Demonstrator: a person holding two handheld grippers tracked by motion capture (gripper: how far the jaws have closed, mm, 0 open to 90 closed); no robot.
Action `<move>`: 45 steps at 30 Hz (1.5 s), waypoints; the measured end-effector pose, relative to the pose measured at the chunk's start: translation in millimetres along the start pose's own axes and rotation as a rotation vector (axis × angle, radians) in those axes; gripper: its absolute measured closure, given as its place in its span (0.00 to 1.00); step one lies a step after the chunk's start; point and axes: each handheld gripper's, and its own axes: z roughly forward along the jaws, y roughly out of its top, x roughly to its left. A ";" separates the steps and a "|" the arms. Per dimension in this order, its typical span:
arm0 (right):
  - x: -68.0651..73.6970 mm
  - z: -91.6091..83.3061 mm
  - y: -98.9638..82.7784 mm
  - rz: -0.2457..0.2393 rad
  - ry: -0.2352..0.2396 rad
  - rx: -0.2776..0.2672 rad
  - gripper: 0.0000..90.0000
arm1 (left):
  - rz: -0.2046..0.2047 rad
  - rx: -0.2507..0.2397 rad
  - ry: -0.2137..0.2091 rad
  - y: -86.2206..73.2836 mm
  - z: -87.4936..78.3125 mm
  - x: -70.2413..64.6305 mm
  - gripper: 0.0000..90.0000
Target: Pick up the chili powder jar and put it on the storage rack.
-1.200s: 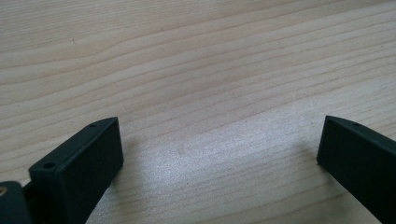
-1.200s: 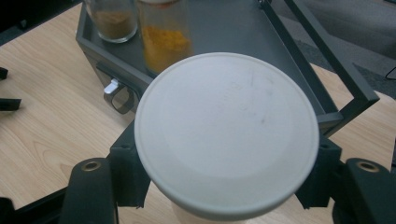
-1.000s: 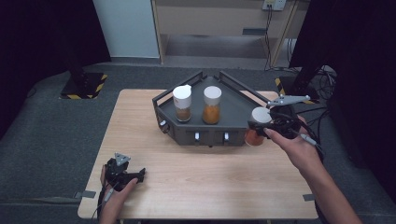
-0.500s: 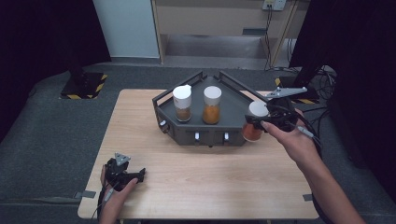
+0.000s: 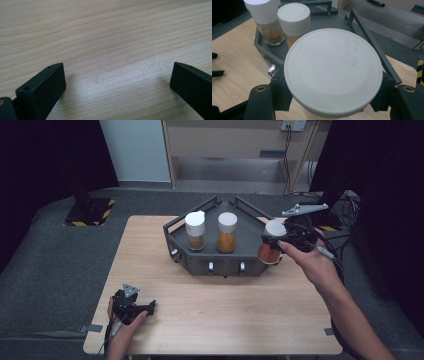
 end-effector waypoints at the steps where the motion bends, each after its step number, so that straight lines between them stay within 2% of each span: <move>1: -0.1 0.7 0.8 0.001 0.000 0.000 0.38 | 0.000 0.000 0.000 0.0 0.0 0.0 0.00; 21: -3.6 8.2 14.4 0.014 -0.020 -0.005 0.38 | 0.002 0.000 -0.001 0.4 0.3 0.2 0.00; 45: -3.2 34.2 30.5 0.024 -0.022 -0.003 0.38 | -0.001 -0.002 -0.001 0.0 0.4 -0.1 0.00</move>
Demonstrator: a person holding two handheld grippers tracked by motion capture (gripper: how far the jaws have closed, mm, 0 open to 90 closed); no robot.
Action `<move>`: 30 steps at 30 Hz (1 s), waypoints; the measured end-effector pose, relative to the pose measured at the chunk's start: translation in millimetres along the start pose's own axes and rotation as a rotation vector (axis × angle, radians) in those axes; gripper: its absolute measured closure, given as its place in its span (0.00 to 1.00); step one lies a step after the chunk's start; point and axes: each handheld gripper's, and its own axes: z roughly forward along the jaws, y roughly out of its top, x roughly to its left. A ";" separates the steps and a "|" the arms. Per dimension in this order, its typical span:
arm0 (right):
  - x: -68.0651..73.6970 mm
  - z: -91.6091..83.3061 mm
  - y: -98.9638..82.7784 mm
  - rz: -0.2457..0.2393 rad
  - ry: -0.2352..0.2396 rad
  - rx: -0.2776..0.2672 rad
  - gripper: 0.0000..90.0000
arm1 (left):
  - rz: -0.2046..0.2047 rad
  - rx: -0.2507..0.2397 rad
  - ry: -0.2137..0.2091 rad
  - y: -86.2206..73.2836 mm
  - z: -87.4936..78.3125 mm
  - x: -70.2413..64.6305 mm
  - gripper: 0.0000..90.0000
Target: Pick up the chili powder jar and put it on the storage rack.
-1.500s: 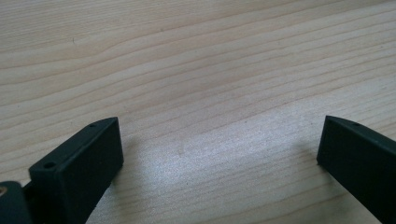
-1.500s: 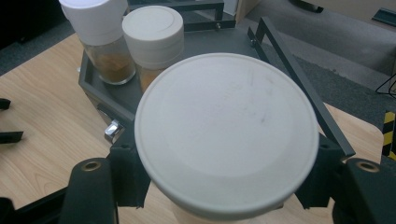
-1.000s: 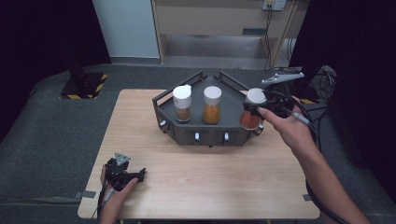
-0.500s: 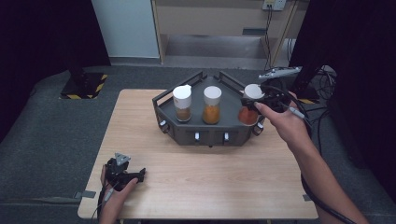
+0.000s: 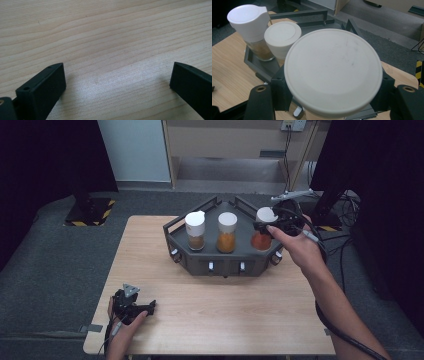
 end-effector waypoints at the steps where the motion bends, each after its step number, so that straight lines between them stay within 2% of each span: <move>1: -0.3 0.9 -0.4 0.001 0.000 -0.005 0.38 | 0.000 0.000 0.000 0.0 0.0 0.0 0.00; 16: -6.3 17.1 9.7 0.010 -0.021 -0.005 0.38 | 0.002 0.000 0.000 0.0 0.0 0.1 0.00; 23: -12.3 25.6 8.2 0.023 0.002 -0.004 0.38 | 0.002 0.000 0.000 0.0 0.0 0.1 0.00; 30: -14.8 32.5 8.7 0.034 -0.009 0.003 0.38 | 0.002 -0.001 0.002 -0.2 -0.1 -0.4 0.00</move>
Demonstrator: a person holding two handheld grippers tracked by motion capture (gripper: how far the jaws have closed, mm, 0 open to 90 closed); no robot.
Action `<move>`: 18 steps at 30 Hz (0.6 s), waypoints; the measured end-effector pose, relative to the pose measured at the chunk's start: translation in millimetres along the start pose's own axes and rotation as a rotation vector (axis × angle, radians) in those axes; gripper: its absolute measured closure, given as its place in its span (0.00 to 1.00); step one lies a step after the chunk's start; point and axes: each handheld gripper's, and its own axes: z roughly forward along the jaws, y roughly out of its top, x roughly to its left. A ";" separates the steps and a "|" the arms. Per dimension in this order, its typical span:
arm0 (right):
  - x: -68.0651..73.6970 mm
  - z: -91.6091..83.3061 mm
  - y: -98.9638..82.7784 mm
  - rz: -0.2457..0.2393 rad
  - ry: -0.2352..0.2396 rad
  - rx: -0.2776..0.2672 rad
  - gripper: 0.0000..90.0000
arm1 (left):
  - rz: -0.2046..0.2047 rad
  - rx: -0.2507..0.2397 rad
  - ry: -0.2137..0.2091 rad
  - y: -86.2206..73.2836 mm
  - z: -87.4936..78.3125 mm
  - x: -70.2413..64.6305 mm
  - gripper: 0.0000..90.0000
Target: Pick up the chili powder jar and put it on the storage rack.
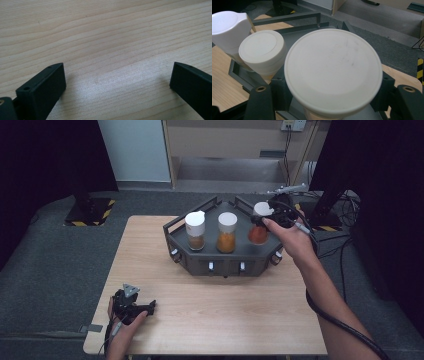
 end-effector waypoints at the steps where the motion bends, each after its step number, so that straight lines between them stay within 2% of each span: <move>1: -1.1 0.8 0.0 0.004 0.004 0.001 0.38 | -0.001 0.000 0.000 0.0 0.0 -0.1 0.00; 18: -5.7 15.4 -9.6 0.025 -0.001 0.026 0.38 | -0.003 0.000 0.000 -0.1 0.0 -0.3 0.00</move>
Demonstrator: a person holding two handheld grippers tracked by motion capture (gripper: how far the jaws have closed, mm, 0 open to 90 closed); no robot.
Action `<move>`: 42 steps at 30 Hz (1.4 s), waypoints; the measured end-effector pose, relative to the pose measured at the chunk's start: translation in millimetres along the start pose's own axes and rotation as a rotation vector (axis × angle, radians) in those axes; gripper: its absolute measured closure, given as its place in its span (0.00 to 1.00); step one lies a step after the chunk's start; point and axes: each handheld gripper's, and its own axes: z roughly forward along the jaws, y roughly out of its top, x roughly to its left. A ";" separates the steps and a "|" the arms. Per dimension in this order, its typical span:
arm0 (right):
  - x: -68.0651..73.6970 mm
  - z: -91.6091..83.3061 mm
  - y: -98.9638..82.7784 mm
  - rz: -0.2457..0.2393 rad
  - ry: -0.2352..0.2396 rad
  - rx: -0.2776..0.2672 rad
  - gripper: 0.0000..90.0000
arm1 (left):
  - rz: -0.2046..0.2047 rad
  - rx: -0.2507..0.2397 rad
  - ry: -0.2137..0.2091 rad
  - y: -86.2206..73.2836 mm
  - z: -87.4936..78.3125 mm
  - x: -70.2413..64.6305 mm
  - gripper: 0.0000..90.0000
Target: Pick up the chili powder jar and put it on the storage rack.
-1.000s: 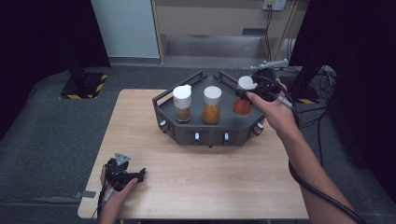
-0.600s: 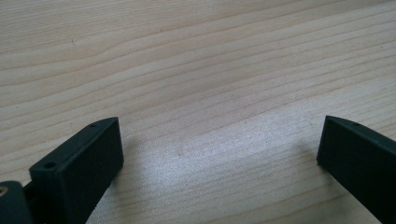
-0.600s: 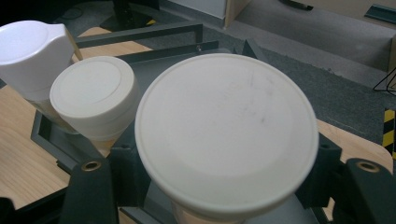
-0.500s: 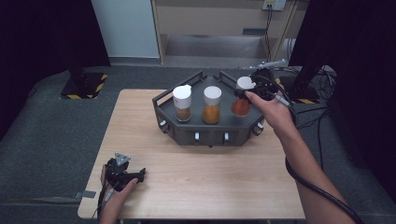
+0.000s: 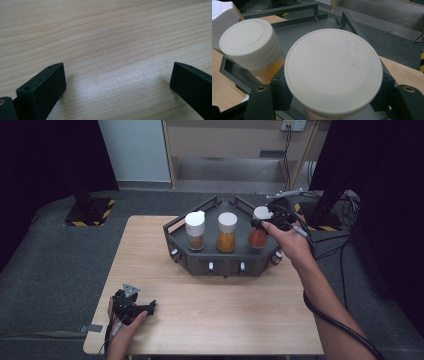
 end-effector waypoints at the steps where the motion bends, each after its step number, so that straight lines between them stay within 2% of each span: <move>1: -0.3 0.5 -0.3 0.001 0.000 0.001 0.38 | 0.000 0.000 0.000 0.0 0.0 0.0 0.00; 28: 3.2 19.6 -13.7 0.017 0.005 0.023 0.38 | 0.002 0.002 -0.001 0.5 0.0 0.4 0.00; 42: 3.1 18.7 -18.2 0.001 0.005 0.014 0.37 | 0.003 0.003 -0.001 0.6 -0.1 0.5 0.00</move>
